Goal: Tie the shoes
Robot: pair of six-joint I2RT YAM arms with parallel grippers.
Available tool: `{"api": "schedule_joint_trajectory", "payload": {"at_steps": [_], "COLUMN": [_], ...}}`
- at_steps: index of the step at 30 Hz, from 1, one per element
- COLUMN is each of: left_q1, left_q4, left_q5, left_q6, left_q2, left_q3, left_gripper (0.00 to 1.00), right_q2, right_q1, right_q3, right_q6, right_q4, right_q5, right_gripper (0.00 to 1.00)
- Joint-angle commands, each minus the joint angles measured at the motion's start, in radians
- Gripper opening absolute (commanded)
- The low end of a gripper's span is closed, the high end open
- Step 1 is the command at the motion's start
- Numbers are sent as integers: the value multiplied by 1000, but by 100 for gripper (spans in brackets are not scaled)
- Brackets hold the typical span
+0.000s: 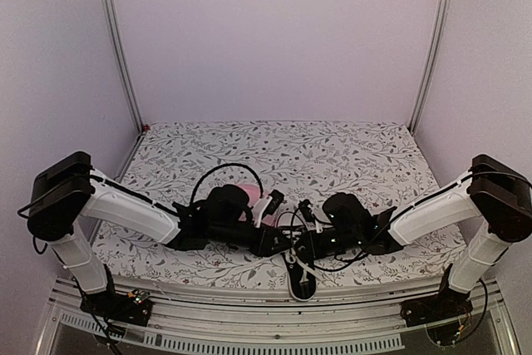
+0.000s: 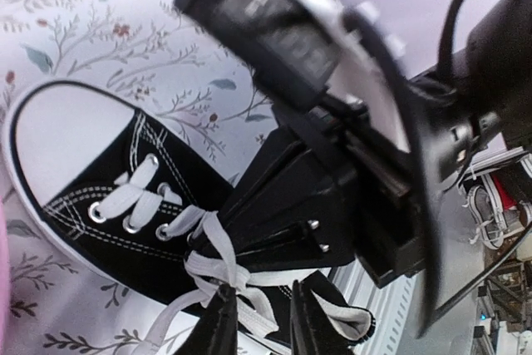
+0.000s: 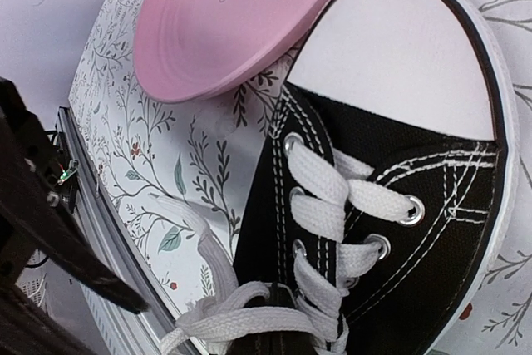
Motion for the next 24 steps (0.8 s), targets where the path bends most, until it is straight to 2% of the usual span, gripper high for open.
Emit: {"api": "schedule_joint_trajectory", "payload": {"at_steps": [1, 6, 11, 16, 24], "left_q1": [6, 30, 33, 33, 32], "left_q4": [-21, -94, -146, -110, -39], "left_q5": [-88, -127, -94, -22, 19], "left_q6": [-9, -78, -88, -93, -122], "left_q2": [-75, -53, 12, 74, 106], "left_q3": [-12, 9, 65, 98, 87], "left_gripper": [25, 27, 24, 23, 23], "right_q2": [5, -3, -6, -9, -8], "right_q1": [-7, -7, -8, -8, -8], "right_q3": [-7, -12, -21, -24, -25], "right_q6": [8, 7, 16, 14, 7], "right_q4": [-58, -58, -49, -43, -41], "right_q5": [68, 71, 75, 74, 72], "right_gripper": [2, 2, 2, 2, 2]}}
